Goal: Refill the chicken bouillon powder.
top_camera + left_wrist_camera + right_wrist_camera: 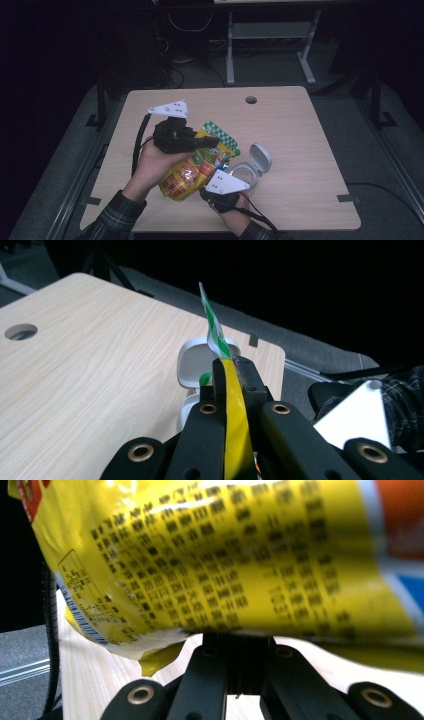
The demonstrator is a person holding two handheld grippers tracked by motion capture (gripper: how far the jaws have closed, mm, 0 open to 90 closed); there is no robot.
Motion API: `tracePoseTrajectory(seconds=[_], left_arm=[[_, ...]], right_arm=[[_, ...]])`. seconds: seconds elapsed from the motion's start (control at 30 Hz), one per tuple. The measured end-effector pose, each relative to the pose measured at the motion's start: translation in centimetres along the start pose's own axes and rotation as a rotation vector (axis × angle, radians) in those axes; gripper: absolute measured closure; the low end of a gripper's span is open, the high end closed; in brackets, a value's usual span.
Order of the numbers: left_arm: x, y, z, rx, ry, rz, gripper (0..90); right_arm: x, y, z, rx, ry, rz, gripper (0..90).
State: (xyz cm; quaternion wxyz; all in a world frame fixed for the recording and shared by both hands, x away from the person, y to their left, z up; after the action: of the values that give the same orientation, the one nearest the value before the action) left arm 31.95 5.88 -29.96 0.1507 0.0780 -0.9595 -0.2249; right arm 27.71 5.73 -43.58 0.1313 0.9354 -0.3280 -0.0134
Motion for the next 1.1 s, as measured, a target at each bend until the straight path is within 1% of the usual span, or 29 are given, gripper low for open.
tracePoseTrajectory(seconds=[0.17,0.23,0.37,0.4,0.43,0.47,0.5,0.77,0.8,0.93,1.03,1.1], left_arm=[[-0.2,-0.7,0.1,-0.025,0.015,-0.011,90.0],[-0.4,-1.0,0.2,-0.038,0.020,-0.009,90.0],[-0.6,-1.6,0.3,-0.050,0.024,-0.007,90.0],[-0.6,-1.7,0.4,-0.057,0.019,-0.005,90.0],[-0.6,-1.8,0.4,-0.054,0.024,0.000,90.0],[-0.6,-1.9,0.4,-0.058,0.018,0.002,90.0],[-0.6,-2.0,0.4,-0.060,0.022,0.004,90.0],[-0.3,-2.9,0.4,-0.089,0.002,0.042,90.0],[-0.2,-3.0,0.3,-0.086,0.001,0.042,90.0],[-0.1,-3.4,0.1,-0.104,-0.003,0.052,90.0],[-0.1,-3.8,0.1,-0.128,-0.005,0.050,90.0],[-0.1,-4.1,0.0,-0.133,-0.001,0.048,90.0]], right_arm=[[-0.1,0.0,0.1,0.001,-0.006,-0.005,90.0],[-0.2,0.0,0.2,-0.003,-0.015,-0.008,90.0],[-0.2,-0.1,0.3,-0.005,-0.014,-0.008,90.0],[-0.2,0.0,0.4,-0.007,-0.017,-0.010,90.0],[-0.2,0.0,0.5,-0.010,-0.022,-0.011,90.0],[-0.2,0.1,0.5,-0.010,-0.024,-0.011,90.0],[-0.2,0.1,0.6,-0.012,-0.025,-0.012,90.0],[0.0,0.5,0.8,-0.017,-0.026,-0.012,90.0],[0.0,0.5,0.9,-0.018,-0.029,-0.011,90.0],[0.1,0.7,0.8,-0.008,-0.030,-0.007,90.0],[0.0,0.9,0.7,-0.001,-0.028,-0.007,90.0],[-0.1,0.9,0.6,0.005,-0.026,-0.008,90.0]])
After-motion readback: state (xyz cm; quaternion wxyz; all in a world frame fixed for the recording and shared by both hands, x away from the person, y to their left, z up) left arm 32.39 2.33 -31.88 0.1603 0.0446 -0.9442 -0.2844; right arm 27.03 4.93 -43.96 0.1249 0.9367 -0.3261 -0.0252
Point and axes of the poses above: each handheld gripper's, and its own axes: y roughly backward along the jaws, z roughly out of its underside, x roughly to its right, the point moved 9 cm from there along -y, roughly forward along the jaws, and after that the axes turned 5 degrees about z, right-handed, at the moved point
